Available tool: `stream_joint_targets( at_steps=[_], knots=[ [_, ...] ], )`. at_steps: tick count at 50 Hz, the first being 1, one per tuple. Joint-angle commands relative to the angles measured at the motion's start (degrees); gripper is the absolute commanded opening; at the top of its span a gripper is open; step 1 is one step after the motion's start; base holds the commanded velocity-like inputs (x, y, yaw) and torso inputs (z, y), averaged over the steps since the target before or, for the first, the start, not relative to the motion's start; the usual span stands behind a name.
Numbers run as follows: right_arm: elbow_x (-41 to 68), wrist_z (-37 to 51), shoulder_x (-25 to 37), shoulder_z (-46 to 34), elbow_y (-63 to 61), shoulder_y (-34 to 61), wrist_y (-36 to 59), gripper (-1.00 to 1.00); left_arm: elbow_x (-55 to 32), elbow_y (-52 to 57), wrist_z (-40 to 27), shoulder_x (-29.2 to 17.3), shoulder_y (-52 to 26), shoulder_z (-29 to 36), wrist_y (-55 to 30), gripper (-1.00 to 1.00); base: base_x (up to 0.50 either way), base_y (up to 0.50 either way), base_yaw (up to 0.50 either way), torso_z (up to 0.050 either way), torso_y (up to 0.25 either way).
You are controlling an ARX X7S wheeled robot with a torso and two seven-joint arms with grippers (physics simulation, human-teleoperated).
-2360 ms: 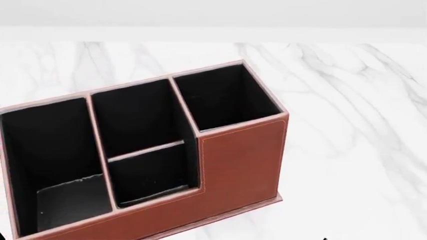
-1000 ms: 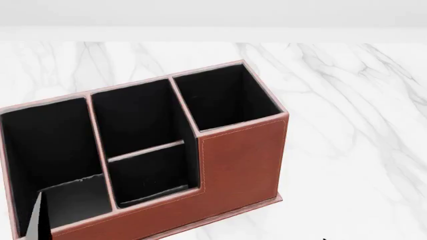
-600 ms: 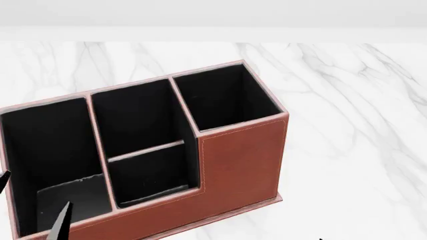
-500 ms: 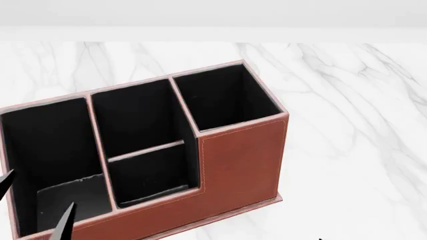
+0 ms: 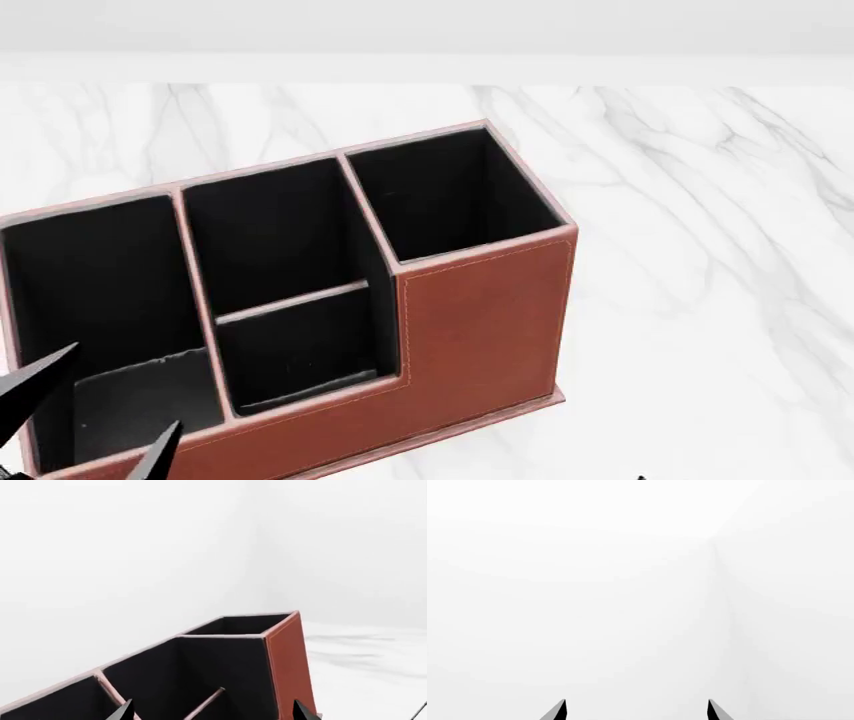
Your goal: Pick up the book and place it in the back compartment of the caddy.
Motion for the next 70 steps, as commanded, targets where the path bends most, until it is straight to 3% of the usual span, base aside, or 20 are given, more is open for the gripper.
stream_joint_targets(
  at_steps=[1, 9, 10, 15, 36, 70],
  knots=[
    [0.17, 0.18, 0.17, -0.19, 0.21, 0.20, 0.06, 1.00, -1.79, -1.08, 3.38, -0.27, -0.77, 1.44, -0.69, 1.00, 0.00, 0.00, 0.00, 0.000, 0.000],
    [0.16, 0.33, 0.27, -0.31, 0.20, 0.23, 0.08, 1.00, -1.80, -1.09, 3.36, -0.29, -0.77, 1.47, -0.67, 1.00, 0.00, 0.00, 0.00, 0.000, 0.000],
    [-0.04, 0.21, 0.28, -0.49, 0.02, 0.12, 0.18, 1.00, -5.98, -1.31, 8.07, -0.76, -0.62, 2.30, -0.83, 1.00, 0.00, 0.00, 0.00, 0.000, 0.000],
    [-0.02, 0.25, 0.31, -0.65, 0.24, 0.27, 0.13, 1.00, -7.38, -1.90, 10.49, -1.05, -0.99, 3.32, -1.80, 1.00, 0.00, 0.00, 0.00, 0.000, 0.000],
    [-0.11, 0.61, 0.51, -1.02, 0.31, 0.41, 0.24, 1.00, -7.08, -4.45, 15.34, -0.66, -2.64, 6.57, -3.35, 1.00, 0.00, 0.00, 0.00, 0.000, 0.000],
    [-0.42, 1.18, 0.89, -1.48, 0.27, 0.57, 0.53, 1.00, -4.00, -12.46, 21.01, 5.84, -8.83, 12.65, -5.31, 1.00, 0.00, 0.00, 0.00, 0.000, 0.000]
  ],
)
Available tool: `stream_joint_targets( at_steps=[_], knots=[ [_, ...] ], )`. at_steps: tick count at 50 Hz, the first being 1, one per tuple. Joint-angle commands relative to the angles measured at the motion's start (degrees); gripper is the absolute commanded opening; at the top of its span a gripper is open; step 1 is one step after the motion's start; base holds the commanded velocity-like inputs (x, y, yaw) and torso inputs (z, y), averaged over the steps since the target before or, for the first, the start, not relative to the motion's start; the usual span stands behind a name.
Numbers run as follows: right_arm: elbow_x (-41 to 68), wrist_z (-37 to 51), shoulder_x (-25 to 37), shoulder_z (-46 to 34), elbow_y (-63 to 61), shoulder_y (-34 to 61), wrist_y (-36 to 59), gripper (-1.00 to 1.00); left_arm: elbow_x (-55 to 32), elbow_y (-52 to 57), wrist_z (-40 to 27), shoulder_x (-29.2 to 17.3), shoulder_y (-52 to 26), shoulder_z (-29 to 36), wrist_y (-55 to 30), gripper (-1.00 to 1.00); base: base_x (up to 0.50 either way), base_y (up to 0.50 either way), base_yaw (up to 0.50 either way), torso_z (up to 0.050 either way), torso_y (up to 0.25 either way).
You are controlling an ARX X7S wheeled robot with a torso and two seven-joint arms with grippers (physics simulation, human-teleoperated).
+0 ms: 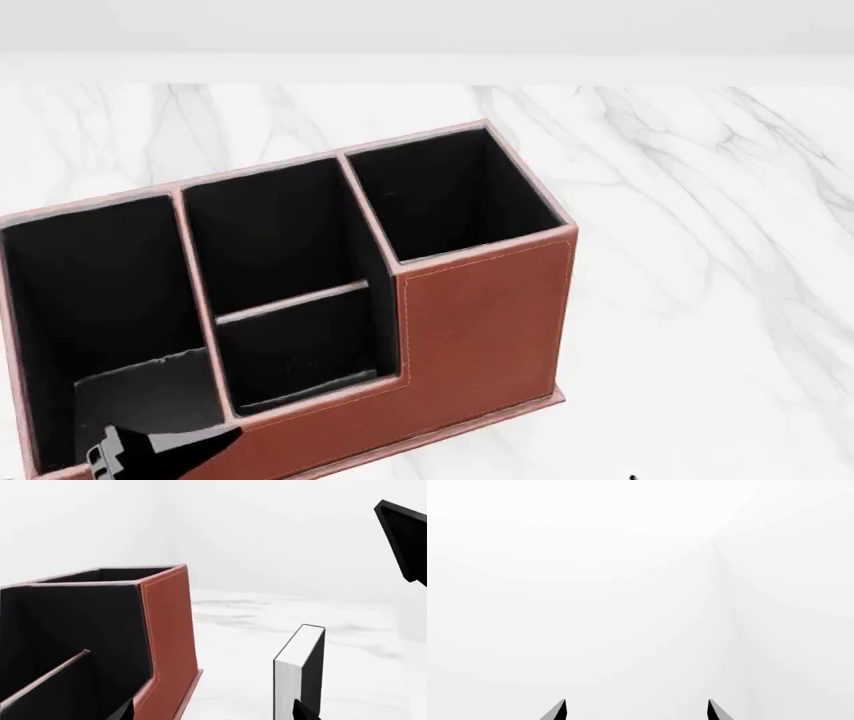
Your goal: Pick up the book and place it in the back compartment of the caddy.
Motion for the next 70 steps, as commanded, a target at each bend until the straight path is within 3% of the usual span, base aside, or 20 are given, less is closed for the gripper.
stream_joint_targets(
  at_steps=[1, 70],
  knots=[
    [0.06, 0.13, 0.14, -0.22, 0.12, 0.15, 0.10, 1.00, 0.69, -2.01, 1.63, 1.76, -1.49, 1.66, -0.42, 1.00, 0.00, 0.00, 0.00, 0.000, 0.000],
    [-0.53, 1.29, 0.76, -1.23, 0.11, 0.42, 0.48, 1.00, 5.37, -16.64, 7.54, 11.75, -9.99, 8.45, -0.99, 1.00, 0.00, 0.00, 0.00, 0.000, 0.000]
  ],
)
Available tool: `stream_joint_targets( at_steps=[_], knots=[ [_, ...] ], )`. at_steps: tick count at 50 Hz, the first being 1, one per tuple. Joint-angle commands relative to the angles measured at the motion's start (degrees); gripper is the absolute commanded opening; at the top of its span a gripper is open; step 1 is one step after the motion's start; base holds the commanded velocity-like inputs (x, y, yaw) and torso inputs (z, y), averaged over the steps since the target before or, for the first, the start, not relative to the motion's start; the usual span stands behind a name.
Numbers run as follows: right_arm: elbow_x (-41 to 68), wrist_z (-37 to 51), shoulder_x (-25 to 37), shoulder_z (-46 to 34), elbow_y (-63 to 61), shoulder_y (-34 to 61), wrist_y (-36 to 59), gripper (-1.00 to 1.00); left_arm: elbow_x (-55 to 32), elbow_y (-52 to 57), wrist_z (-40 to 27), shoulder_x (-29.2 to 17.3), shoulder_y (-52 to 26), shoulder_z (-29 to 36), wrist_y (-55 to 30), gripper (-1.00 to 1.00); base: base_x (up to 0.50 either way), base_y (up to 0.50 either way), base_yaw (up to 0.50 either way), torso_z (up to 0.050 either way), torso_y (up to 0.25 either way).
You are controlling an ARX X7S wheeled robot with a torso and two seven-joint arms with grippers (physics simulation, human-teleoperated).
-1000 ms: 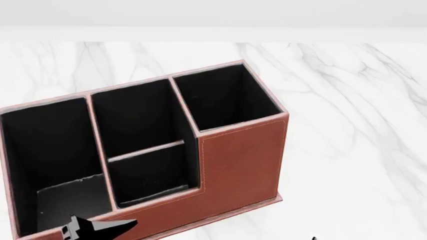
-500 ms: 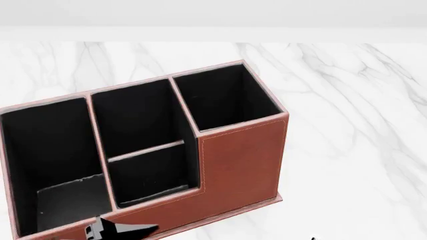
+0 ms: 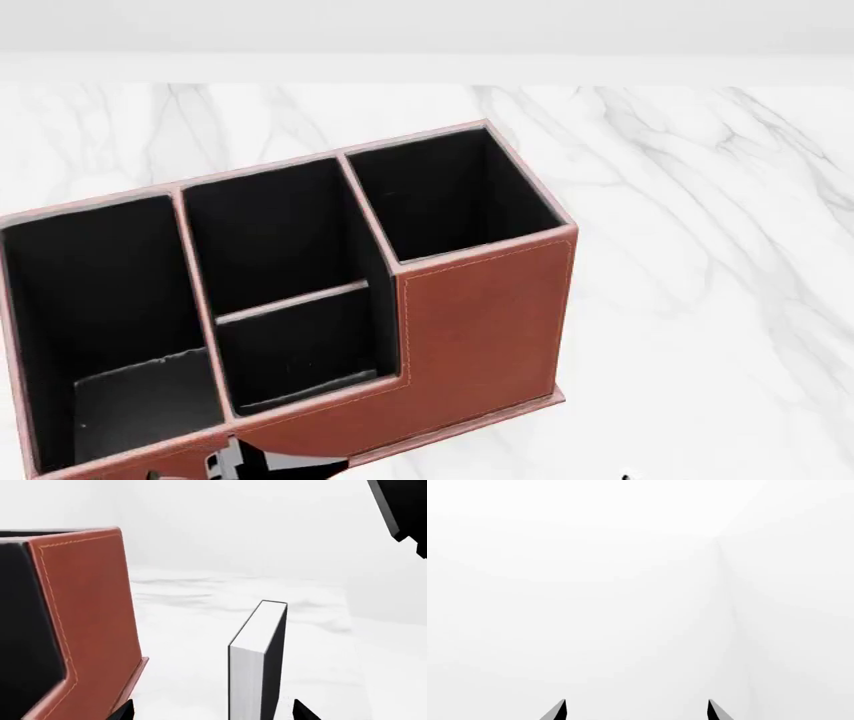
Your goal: Pick up the book and place it in the back compartment of the caddy.
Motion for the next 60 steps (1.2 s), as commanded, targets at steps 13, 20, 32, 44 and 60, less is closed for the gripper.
stream_joint_targets(
  at_steps=[13, 20, 32, 44, 60],
  knots=[
    [0.17, 0.28, 0.23, -0.42, 0.34, 0.32, 0.08, 1.00, 2.14, -5.24, 1.09, 3.92, -3.72, 2.52, -1.02, 1.00, 0.00, 0.00, 0.00, 0.000, 0.000],
    [0.04, 0.44, 0.34, -0.45, 0.06, 0.15, 0.06, 1.00, 2.43, -4.76, 0.70, 4.09, -3.95, 2.82, -1.20, 1.00, 0.00, 0.00, 0.00, 0.000, 0.000],
    [-0.03, 0.65, 0.45, -0.55, -0.08, 0.13, 0.12, 1.00, 3.05, -7.45, 0.66, 5.47, -5.43, 3.30, -1.30, 1.00, 0.00, 0.00, 0.00, 0.000, 0.000],
    [0.07, 0.95, 0.71, -0.51, -0.32, -0.04, -0.07, 1.00, 3.68, -9.00, 0.61, 6.82, -6.75, 4.13, -1.82, 1.00, 0.00, 0.00, 0.00, 0.000, 0.000],
    [0.32, 1.19, 0.99, -0.62, -0.35, 0.05, -0.10, 1.00, 4.91, -12.79, 0.96, 9.01, -8.20, 5.26, -0.79, 1.00, 0.00, 0.00, 0.00, 0.000, 0.000]
  ],
)
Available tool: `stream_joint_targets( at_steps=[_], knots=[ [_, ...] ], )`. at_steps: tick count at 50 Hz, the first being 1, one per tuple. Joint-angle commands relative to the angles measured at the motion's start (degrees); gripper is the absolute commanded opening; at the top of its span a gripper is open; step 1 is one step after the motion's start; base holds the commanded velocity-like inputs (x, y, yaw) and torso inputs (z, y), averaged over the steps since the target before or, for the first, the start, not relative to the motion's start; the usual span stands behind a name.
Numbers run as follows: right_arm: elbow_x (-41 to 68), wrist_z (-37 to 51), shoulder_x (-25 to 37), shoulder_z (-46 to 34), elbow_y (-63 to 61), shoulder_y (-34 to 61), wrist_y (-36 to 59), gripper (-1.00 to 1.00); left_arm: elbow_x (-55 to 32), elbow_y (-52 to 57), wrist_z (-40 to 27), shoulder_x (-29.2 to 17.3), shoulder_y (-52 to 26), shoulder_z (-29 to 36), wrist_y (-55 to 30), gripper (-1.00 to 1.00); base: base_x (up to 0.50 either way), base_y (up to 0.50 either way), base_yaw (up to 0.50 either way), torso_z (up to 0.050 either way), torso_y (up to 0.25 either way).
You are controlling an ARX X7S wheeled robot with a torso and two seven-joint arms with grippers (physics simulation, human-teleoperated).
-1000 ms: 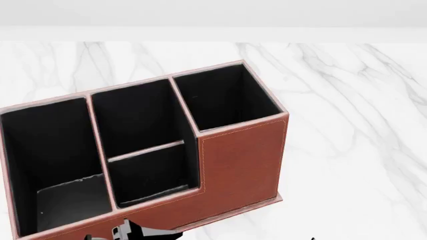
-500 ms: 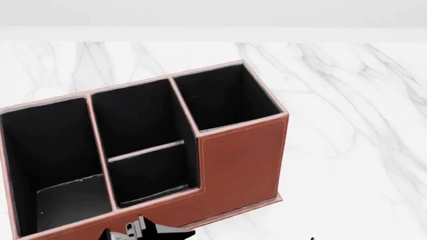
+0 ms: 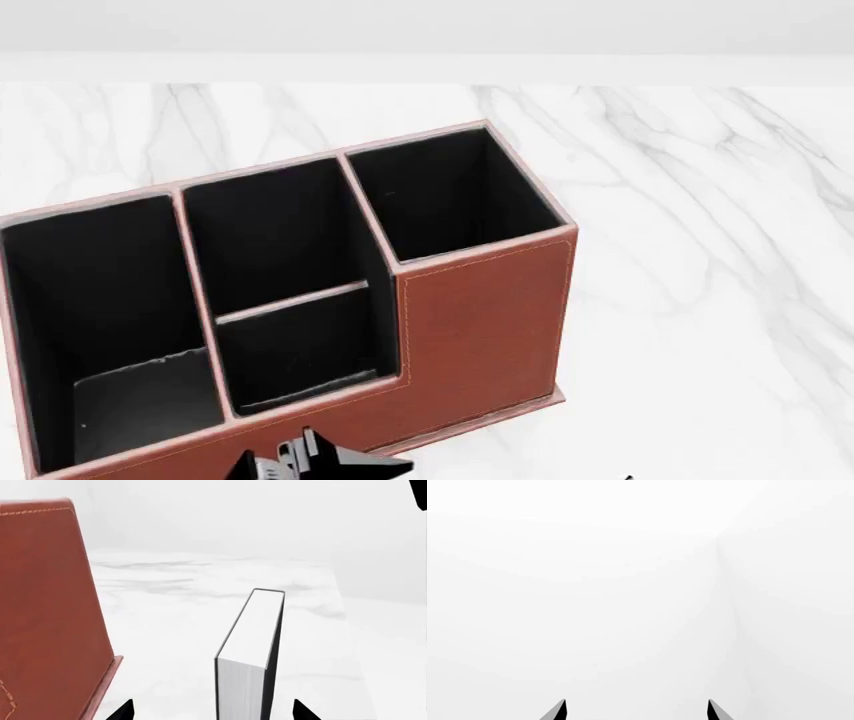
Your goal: Pick up the book and place it in the back compartment of the caddy.
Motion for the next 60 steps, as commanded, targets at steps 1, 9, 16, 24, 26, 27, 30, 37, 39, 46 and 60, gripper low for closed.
stream_joint_targets(
  at_steps=[1, 9, 16, 24, 26, 27, 30, 37, 39, 46, 60],
  knots=[
    [0.17, 0.21, 0.21, -0.06, -0.06, -0.03, -0.14, 1.00, 0.75, -2.67, 0.27, 1.56, -1.01, 0.72, 0.80, 1.00, 0.00, 0.00, 0.00, 0.000, 0.000],
    [0.41, 0.35, 0.41, -0.04, -0.36, -0.16, -0.06, 1.00, 1.21, -5.48, 0.80, 2.82, -1.82, 1.17, 1.80, 1.00, 0.00, 0.00, 0.00, 0.000, 0.000],
    [0.40, 0.49, 0.51, -0.06, -0.51, -0.25, -0.06, 1.00, 1.38, -6.77, 0.99, 3.53, -2.33, 1.56, 2.03, 1.00, 0.00, 0.00, 0.00, 0.000, 0.000],
    [0.47, 0.61, 0.63, -0.10, -0.54, -0.20, -0.07, 1.00, 1.29, -8.14, 1.52, 4.25, -2.79, 1.79, 2.68, 1.00, 0.00, 0.00, 0.00, 0.000, 0.000],
    [0.43, 0.68, 0.68, -0.06, -0.67, -0.30, -0.09, 1.00, 1.44, -8.67, 1.56, 4.52, -2.92, 1.91, 2.98, 1.00, 0.00, 0.00, 0.00, 0.000, 0.000],
    [0.45, 0.69, 0.72, -0.05, -0.79, -0.37, -0.08, 1.00, 1.47, -8.63, 1.54, 4.54, -2.90, 1.99, 2.99, 1.00, 0.00, 0.00, 0.00, 0.000, 0.000],
    [0.48, 0.75, 0.79, -0.04, -0.89, -0.43, -0.11, 1.00, 1.44, -8.44, 1.58, 4.65, -3.00, 2.20, 2.70, 1.00, 0.00, 0.00, 0.00, 0.000, 0.000],
    [0.40, 0.85, 0.92, -0.10, -1.07, -0.58, -0.16, 1.00, 1.70, -11.26, 2.18, 5.89, -3.84, 2.57, 3.67, 1.00, 0.00, 0.00, 0.00, 0.000, 0.000],
    [0.47, 0.88, 0.97, -0.09, -1.18, -0.63, -0.13, 1.00, 1.85, -12.85, 2.53, 6.52, -4.33, 2.66, 4.24, 1.00, 0.00, 0.00, 0.00, 0.000, 0.000],
    [0.45, 0.94, 1.03, -0.18, -1.10, -0.49, -0.13, 1.00, 1.77, -18.26, 4.04, 8.70, -6.21, 2.70, 6.13, 1.00, 0.00, 0.00, 0.00, 0.000, 0.000],
    [0.30, 0.95, 1.12, -0.55, -1.24, -0.46, -0.06, 1.00, 2.23, -22.37, 4.44, 10.74, -7.55, 4.14, 7.65, 1.00, 0.00, 0.00, 0.00, 0.000, 0.000]
  ],
)
